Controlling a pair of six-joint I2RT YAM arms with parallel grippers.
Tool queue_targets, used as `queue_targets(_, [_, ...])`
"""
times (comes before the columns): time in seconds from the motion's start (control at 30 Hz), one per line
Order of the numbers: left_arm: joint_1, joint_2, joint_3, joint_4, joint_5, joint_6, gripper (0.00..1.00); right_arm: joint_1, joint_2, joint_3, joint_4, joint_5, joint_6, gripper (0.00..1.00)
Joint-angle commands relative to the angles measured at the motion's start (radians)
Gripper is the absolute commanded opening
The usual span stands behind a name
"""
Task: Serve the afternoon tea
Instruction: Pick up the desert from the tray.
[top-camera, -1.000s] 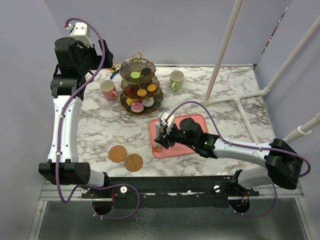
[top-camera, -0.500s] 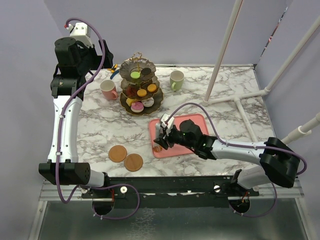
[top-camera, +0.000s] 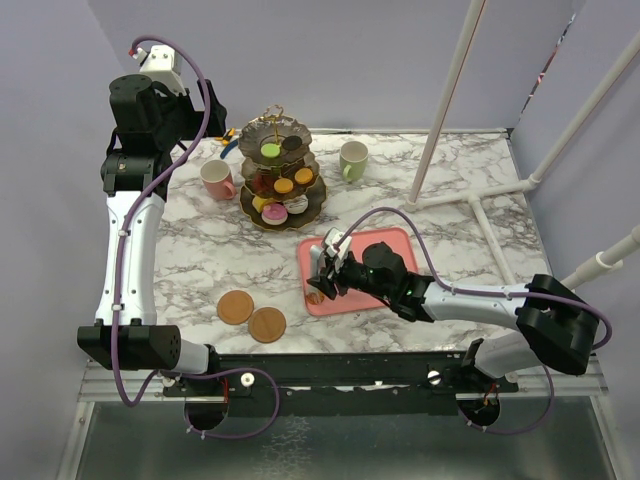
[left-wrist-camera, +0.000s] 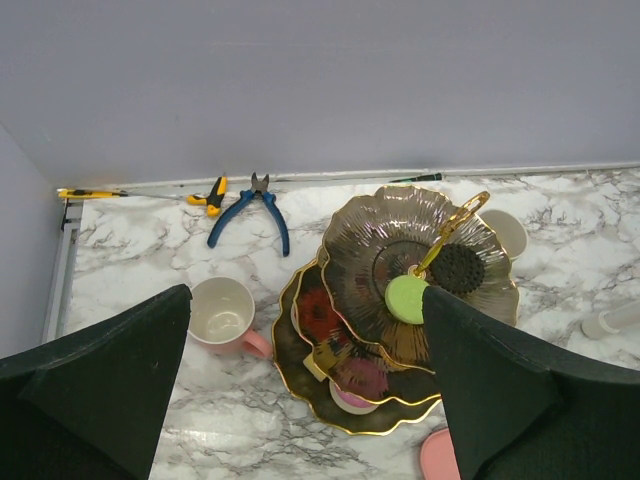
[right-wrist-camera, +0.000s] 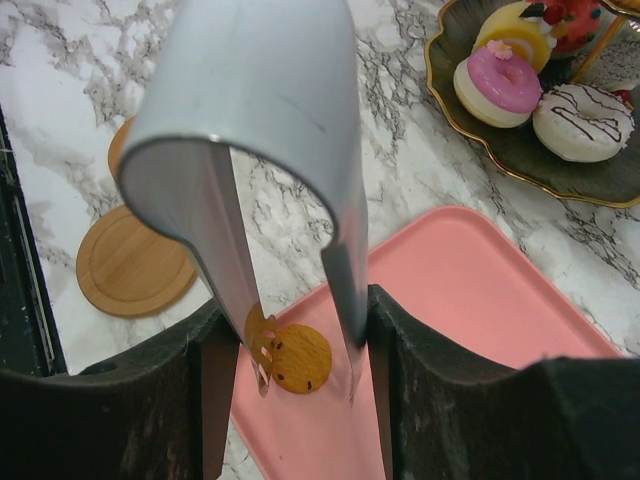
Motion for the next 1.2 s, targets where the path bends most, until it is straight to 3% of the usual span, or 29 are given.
queue_targets(0.0, [0.005,-0.025,0.026,-0.011,0.027,0.007,0.99,0.006,-0.016,-0.023,0.009,0.038,0.008,0.50])
queue_targets(0.37, [0.005,-0.027,0.028,-0.011,0.025,0.009,0.99,0.006,-0.080,-0.058,0.043,0.239,-0.083,0.49])
queue_targets(0.8, [0.005,-0.035,0.042,-0.015,0.034,0.008,0.99,0.005,-0.143,-0.066,0.074,0.119,-0.009,0.49])
queue_targets(1.17, [0.005,-0.036,0.044,-0.016,0.034,0.010,0.99,0.005,-0.062,-0.084,0.181,0.174,-0.028,0.51])
